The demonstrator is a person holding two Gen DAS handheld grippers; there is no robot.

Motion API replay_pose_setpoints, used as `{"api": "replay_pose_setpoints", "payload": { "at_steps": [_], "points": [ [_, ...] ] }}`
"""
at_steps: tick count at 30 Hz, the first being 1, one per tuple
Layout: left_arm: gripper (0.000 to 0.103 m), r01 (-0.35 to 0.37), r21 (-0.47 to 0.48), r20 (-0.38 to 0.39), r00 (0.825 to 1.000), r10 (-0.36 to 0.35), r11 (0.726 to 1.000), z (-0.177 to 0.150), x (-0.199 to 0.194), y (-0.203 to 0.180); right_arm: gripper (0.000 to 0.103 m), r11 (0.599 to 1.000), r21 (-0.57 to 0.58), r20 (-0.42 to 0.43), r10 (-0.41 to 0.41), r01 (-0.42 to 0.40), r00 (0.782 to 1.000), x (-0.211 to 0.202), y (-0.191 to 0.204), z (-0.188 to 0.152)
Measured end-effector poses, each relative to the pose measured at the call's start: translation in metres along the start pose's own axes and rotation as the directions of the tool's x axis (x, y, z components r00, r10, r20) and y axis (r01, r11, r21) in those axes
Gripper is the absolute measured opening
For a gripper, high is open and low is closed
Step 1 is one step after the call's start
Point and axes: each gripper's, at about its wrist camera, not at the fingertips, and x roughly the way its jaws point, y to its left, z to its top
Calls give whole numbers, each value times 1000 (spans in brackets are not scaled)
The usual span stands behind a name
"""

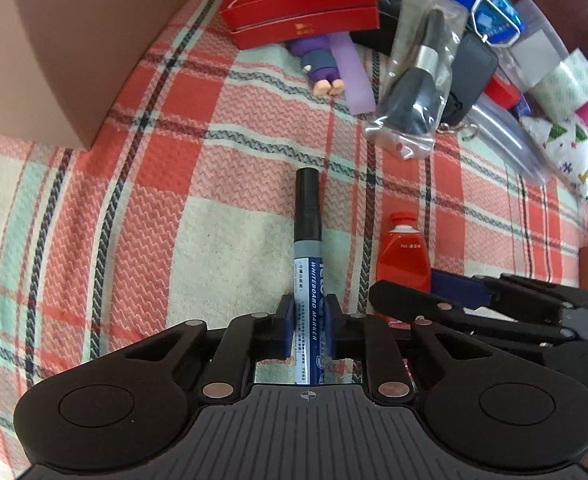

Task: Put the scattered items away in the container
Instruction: 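Lift the marker and red tube with both tools toward the box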

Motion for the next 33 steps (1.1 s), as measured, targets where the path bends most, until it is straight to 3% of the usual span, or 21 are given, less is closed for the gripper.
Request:
{"api": "replay_pose_setpoints", "payload": {
  "at_steps": [1,3,5,12,16,19,27,33],
  "points": [
    [12,1,1,-1,1000,-1,1000,0,-1,0,38,1000,-11,-5,-3,3,1000,1,2,0],
    [11,3,4,-2,1000,-3,1000,-1,-2,0,23,999,-38,-23,-2,1,1000,1,5,0],
    [11,7,4,-7,1000,-7,1000,-2,-2,1,16,999,-47,-54,22,-25,998,1,9,-2],
    [16,4,-2,-21,1000,-4,1000,-2,0,1,17,999,-25,-73,32,-34,997,5,17,-11],
    [14,-11,14,-27,1000,12,1000,-2,-1,-4,15,999,-19,-86,35,-37,996,5,18,-8],
    [11,-23,27,-31,999,24,999,-1,-1,-8,6,998,26,-94,65,-63,993,2,17,-10],
    [11,-11,27,-34,999,12,1000,-17,-14,-11,6,993,62,-95,110,-105,989,-10,22,-23],
    [11,-17,28,16,1000,17,999,-28,-42,-14,6,988,47,-60,151,-148,987,-28,30,-21]
  ]
}}
